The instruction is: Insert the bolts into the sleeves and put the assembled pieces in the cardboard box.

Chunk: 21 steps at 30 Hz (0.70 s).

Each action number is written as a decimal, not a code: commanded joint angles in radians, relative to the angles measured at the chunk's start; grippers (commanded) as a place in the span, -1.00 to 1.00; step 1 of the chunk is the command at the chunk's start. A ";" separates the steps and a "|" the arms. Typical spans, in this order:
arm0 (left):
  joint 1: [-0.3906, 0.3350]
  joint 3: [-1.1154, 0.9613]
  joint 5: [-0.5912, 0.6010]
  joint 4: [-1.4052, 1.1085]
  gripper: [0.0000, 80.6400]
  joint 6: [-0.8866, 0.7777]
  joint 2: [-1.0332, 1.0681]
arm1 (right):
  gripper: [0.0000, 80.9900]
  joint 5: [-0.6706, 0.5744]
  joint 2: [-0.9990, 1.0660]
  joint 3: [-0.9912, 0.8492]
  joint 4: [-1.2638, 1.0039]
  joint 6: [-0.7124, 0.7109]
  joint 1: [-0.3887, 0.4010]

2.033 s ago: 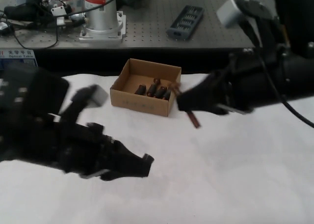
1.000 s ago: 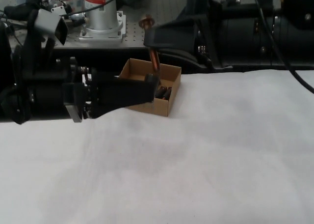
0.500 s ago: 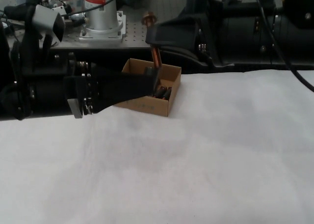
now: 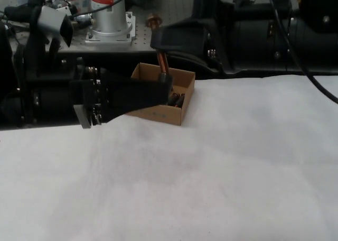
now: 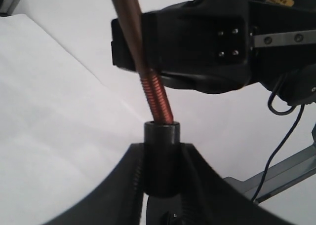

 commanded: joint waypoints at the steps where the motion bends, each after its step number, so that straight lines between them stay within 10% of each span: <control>1: -0.006 -0.004 -0.015 -0.021 -0.98 -0.020 -0.012 | -0.93 -0.020 0.000 -0.002 -0.010 -0.012 0.011; 21: -0.003 -0.004 -0.240 -0.021 -0.98 -0.029 -0.012 | -0.93 0.073 -0.023 -0.002 0.000 -0.063 0.011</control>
